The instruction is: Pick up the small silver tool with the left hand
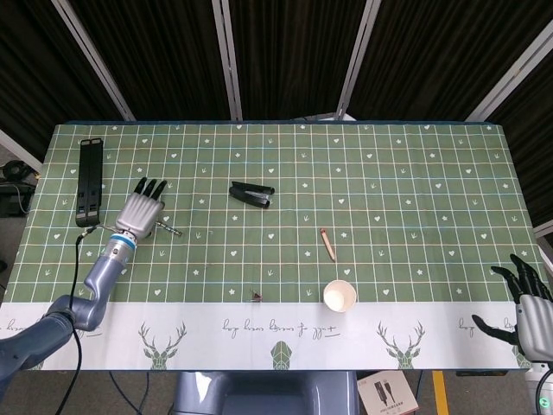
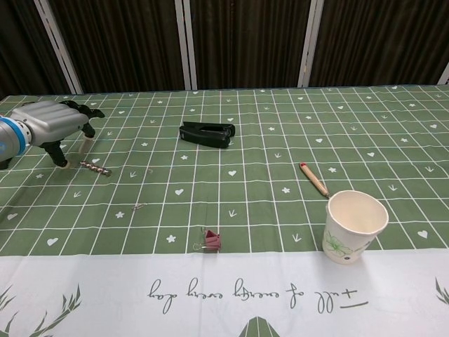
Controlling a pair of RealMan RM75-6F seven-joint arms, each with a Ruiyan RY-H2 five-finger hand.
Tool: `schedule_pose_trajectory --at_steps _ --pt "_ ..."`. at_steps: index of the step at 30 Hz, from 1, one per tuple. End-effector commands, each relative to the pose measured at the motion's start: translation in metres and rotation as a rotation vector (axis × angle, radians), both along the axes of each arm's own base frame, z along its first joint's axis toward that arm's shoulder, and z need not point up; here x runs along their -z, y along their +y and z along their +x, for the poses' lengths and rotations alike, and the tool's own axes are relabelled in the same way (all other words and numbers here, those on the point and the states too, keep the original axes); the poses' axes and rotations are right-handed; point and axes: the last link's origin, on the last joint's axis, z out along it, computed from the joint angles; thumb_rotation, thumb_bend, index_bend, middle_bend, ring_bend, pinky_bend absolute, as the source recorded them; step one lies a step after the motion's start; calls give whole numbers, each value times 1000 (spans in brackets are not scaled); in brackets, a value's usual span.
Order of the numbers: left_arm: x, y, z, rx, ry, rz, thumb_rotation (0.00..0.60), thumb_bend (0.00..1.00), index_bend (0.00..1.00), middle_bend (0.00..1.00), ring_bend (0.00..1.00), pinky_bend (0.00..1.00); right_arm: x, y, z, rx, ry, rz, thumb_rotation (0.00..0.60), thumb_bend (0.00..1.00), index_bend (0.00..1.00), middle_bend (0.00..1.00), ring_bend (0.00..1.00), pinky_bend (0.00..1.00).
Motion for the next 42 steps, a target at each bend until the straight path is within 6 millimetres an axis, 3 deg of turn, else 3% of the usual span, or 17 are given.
schedule_pose_trajectory --at_steps 1,12,18,42 --pt "0 1 0 -3 2 -4 600 240 511 0 0 0 0 0 0 1 -2 -1 600 93 198 6 0 157" --pt "7 0 -3 -17 12 -17 600 265 508 0 0 0 0 0 0 3 -7 1 600 94 198 6 0 157" --pt "11 0 0 -12 6 -19 600 340 499 0 0 0 0 0 0 6 -10 2 600 94 197 6 0 157" --pt "16 1 -4 -29 21 -26 600 327 487 0 0 0 1 0 1 6 -10 3 600 93 198 6 0 157"
